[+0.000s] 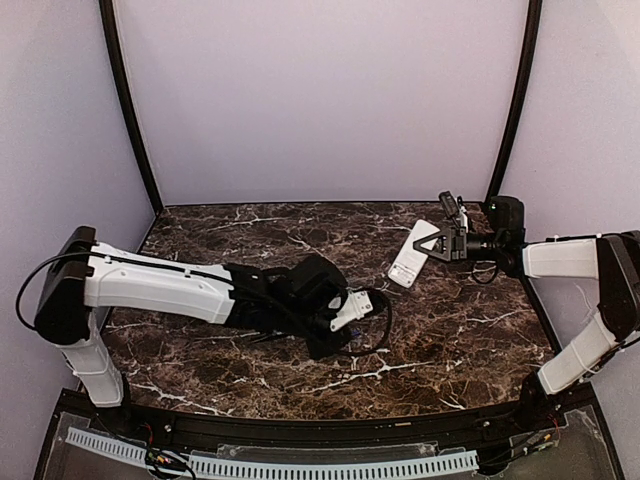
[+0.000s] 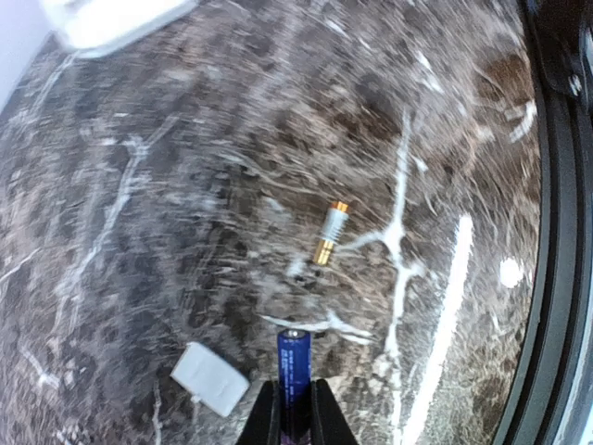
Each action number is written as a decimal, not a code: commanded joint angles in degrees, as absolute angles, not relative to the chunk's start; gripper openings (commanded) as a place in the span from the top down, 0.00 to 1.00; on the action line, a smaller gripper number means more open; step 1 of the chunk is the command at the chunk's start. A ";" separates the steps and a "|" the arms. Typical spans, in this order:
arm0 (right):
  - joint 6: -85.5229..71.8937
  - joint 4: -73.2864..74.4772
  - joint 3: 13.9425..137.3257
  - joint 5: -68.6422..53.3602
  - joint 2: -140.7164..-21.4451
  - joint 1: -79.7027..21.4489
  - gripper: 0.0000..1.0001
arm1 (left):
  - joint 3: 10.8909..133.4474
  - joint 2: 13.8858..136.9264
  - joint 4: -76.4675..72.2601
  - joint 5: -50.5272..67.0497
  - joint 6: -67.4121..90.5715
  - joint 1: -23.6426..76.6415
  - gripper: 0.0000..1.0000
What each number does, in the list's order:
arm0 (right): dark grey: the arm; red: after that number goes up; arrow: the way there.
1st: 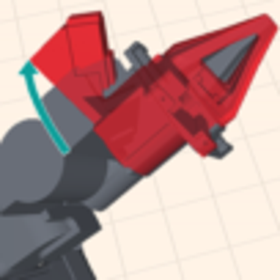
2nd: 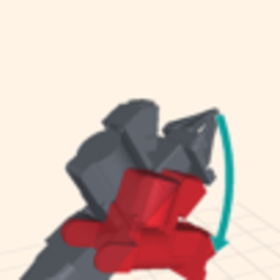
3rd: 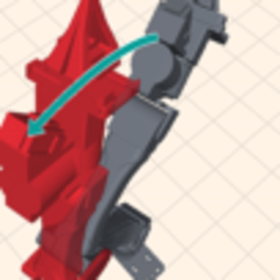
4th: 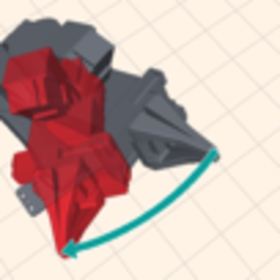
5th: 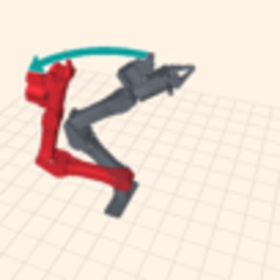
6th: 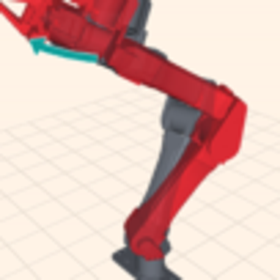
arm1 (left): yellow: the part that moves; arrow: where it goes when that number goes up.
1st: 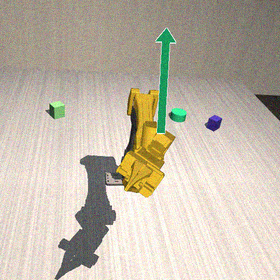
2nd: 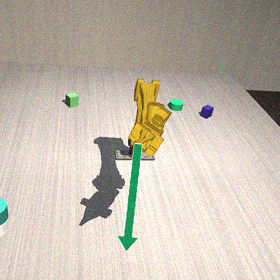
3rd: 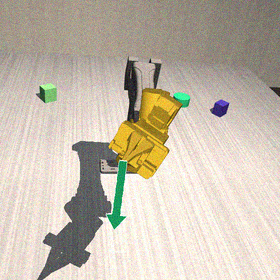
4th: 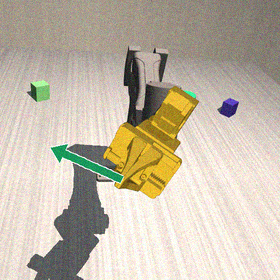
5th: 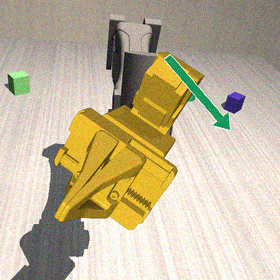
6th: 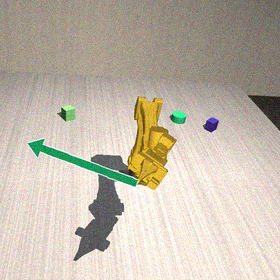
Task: Load the batteries into the remote control
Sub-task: Pick up the battery from the center of the board, then place the battery at the center of the board, then pick up the battery from the center of the board, then place the battery in the battery compartment.
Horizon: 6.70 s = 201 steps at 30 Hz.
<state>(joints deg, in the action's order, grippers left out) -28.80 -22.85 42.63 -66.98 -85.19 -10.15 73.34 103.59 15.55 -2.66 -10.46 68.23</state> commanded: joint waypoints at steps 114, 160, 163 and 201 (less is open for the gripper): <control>-33.15 -32.27 40.77 -71.81 -89.82 -12.38 1.00 | 57.35 98.20 28.27 17.13 -54.50 42.62 0.48; -51.28 -40.13 38.23 -58.64 -95.79 -35.20 1.00 | 86.03 95.96 45.67 -11.54 -31.55 71.69 1.00; -53.05 -41.91 38.68 -57.59 -97.59 -36.75 1.00 | 88.05 97.42 46.91 -12.90 -31.32 72.59 1.00; -60.12 -47.94 40.51 -53.17 -101.65 -41.70 1.00 | 92.56 109.30 51.77 -19.06 -31.10 75.56 0.95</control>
